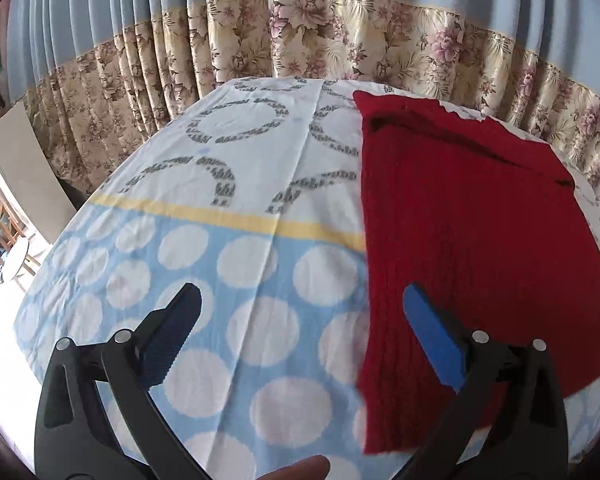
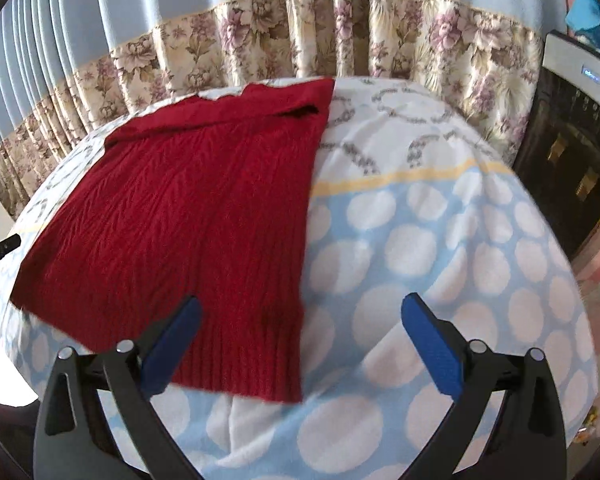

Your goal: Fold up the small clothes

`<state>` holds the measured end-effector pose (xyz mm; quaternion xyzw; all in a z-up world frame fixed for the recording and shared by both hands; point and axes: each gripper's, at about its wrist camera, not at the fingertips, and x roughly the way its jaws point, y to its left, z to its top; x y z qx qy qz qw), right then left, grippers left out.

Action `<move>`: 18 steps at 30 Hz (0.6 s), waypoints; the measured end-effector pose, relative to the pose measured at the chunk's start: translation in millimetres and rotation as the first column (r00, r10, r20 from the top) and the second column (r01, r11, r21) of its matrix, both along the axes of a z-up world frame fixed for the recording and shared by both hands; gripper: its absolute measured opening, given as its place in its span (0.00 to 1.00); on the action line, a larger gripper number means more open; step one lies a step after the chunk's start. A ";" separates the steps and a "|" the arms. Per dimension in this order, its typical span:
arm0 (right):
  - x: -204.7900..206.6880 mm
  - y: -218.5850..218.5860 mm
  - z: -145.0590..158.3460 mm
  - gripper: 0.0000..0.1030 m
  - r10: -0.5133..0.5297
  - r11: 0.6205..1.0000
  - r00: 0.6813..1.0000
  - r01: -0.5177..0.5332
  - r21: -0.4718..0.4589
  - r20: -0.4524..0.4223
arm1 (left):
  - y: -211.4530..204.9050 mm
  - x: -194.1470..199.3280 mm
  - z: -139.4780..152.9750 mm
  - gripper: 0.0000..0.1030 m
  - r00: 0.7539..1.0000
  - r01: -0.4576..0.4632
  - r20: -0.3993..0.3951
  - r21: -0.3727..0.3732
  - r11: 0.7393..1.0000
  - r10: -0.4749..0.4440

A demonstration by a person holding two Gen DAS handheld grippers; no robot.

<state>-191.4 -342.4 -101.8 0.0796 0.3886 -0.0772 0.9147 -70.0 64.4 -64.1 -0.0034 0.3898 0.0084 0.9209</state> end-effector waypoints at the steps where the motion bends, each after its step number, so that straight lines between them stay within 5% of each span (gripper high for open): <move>1: -1.0 1.1 -2.9 0.79 0.005 1.000 1.000 -0.005 0.007 -0.009 | 0.9 -2.2 -1.2 0.97 1.000 0.003 0.000 -0.003 1.000 -0.003; 4: -0.4 4.4 -16.0 0.59 0.017 0.999 0.999 -0.015 0.039 -0.051 | 3.4 -11.3 -7.0 0.97 1.000 0.018 -0.005 -0.024 1.000 -0.018; 7: 1.4 7.2 -24.4 0.52 0.027 0.997 0.997 -0.022 0.067 -0.069 | 2.6 -15.3 -11.4 0.97 0.999 0.031 -0.009 -0.017 0.999 -0.031; 9: 3.3 10.6 -24.9 0.33 0.040 0.996 0.997 -0.035 0.082 -0.065 | 2.3 -17.3 -13.6 0.97 0.999 0.034 -0.012 -0.021 0.999 -0.034; 10: 4.5 12.5 -24.3 0.14 0.051 0.994 0.997 -0.045 0.096 -0.065 | 2.2 -17.9 -14.2 0.97 0.999 0.036 -0.015 -0.023 0.999 -0.036; 18: -2.3 12.9 14.1 0.11 0.054 0.994 0.997 -0.059 0.089 0.053 | -0.7 -26.4 -14.2 0.97 0.997 0.080 -0.005 -0.006 0.997 -0.080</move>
